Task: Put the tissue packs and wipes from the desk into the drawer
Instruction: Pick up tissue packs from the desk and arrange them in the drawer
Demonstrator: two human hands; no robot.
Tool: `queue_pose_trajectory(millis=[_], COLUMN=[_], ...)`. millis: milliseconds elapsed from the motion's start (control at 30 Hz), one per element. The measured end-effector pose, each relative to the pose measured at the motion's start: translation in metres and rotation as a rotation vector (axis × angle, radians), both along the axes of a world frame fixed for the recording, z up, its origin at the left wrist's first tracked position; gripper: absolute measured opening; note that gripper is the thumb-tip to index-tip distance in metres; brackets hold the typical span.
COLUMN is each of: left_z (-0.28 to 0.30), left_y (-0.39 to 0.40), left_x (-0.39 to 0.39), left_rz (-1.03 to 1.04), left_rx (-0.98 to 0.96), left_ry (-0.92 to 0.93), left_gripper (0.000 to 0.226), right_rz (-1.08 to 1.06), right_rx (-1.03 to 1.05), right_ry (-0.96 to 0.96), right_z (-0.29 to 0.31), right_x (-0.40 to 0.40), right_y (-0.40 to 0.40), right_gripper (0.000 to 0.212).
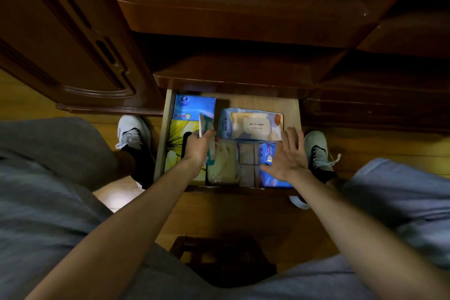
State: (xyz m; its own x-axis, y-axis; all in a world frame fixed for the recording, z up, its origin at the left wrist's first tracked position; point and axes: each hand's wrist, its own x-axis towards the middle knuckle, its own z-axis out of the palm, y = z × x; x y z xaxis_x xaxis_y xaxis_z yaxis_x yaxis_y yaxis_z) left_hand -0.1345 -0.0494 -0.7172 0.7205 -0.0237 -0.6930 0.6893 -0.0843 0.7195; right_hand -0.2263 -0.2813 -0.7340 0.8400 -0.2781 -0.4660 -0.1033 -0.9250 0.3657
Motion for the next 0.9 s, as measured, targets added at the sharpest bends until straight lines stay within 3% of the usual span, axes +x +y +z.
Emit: queue_pose_trajectory(millis=[333, 500, 633, 900], left_z=[-0.011, 0.01, 0.014, 0.004], left_y=[0.008, 0.028, 0.048, 0.071], left_x=[-0.001, 0.007, 0.018, 0.021], left_rz=[-0.158, -0.093, -0.069, -0.084], left_rx=[0.201, 0.366, 0.471, 0.478], left_ry=[-0.218, -0.375, -0.401, -0.391], left_gripper=[0.012, 0.048, 0.048, 0.045], right_rz=[-0.089, -0.211, -0.266, 0.156], right_rx=[0.11, 0.471, 0.759, 0.519], right_ry=[0.024, -0.185, -0.22, -0.014], right_z=[-0.001, 0.019, 0.021, -0.025], right_x=[0.007, 0.056, 0.12, 0.2], right_y=[-0.005, 0.029, 0.074, 0.107], right_gripper=[0.117, 0.09, 0.07, 0.106])
